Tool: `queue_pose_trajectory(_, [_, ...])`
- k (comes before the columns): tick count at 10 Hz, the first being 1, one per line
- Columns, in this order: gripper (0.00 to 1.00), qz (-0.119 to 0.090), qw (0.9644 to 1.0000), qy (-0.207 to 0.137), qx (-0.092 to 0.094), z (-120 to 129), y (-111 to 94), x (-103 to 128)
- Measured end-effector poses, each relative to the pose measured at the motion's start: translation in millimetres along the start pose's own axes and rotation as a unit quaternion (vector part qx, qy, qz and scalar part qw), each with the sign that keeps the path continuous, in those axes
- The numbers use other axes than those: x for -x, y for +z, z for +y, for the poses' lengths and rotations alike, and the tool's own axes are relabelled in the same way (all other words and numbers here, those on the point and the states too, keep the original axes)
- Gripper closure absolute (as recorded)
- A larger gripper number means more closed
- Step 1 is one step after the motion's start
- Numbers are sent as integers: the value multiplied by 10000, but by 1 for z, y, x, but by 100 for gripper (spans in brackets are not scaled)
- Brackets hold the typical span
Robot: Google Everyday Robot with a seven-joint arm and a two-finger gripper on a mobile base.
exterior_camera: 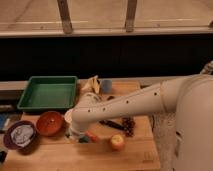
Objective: Place sponge in red bowl
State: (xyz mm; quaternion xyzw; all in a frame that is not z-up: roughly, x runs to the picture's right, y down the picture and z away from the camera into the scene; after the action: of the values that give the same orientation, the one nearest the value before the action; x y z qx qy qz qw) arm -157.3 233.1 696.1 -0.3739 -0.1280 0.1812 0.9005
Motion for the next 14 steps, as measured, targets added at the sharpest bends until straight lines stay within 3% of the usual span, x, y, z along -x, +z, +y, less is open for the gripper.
queue_pose_trajectory(3, [100, -263, 9984, -253, -434, 0, -50, 10])
queue_pose_trajectory(5, [100, -491, 9951, -493, -702, -10, -76, 16])
queue_pose_trajectory(8, [100, -864, 9898, -860, -733, -24, -88, 30])
queue_pose_trajectory(12, [100, -1183, 9810, -1357, -719, -40, -104, 73])
queue_pose_trajectory(14, [100, -1201, 9805, -1377, -722, -41, -106, 75])
